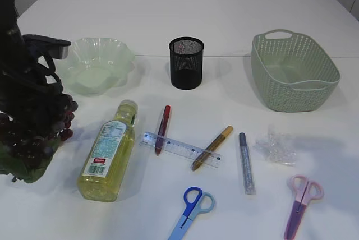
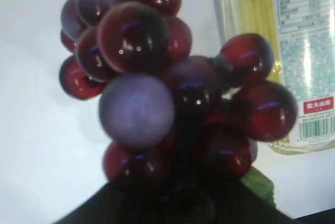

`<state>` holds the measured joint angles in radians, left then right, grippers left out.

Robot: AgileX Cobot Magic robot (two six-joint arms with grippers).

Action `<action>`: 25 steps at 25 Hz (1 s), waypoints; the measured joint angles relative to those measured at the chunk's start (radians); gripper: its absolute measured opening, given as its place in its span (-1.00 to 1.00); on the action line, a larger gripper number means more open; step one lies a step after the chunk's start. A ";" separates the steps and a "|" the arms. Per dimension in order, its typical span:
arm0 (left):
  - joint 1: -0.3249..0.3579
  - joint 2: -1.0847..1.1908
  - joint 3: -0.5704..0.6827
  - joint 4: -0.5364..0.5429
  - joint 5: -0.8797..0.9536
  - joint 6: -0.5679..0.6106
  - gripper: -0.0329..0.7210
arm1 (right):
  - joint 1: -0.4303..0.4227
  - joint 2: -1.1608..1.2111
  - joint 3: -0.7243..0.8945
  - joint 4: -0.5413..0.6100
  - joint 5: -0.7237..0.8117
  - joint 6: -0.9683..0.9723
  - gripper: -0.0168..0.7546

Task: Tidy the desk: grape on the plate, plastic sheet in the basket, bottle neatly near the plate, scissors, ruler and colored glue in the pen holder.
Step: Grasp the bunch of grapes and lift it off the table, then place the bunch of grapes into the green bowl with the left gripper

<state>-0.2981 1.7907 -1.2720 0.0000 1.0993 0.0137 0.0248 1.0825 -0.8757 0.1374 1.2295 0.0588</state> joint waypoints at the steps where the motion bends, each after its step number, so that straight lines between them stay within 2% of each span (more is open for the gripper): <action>1: 0.002 -0.015 0.000 0.000 0.007 -0.004 -0.49 | 0.000 0.000 0.000 0.000 0.000 0.000 0.34; 8: 0.006 -0.117 -0.033 0.000 0.058 -0.006 -0.50 | 0.000 0.000 0.000 -0.011 0.000 -0.002 0.34; 20: 0.027 -0.149 -0.323 0.000 0.117 -0.014 -0.50 | 0.000 0.000 0.000 -0.022 0.000 -0.002 0.34; 25: 0.067 -0.149 -0.375 0.000 0.098 -0.014 -0.50 | 0.000 0.000 -0.002 -0.024 0.000 -0.002 0.34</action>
<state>-0.2315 1.6421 -1.6470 0.0000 1.1976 0.0000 0.0248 1.0825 -0.8779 0.1136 1.2295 0.0571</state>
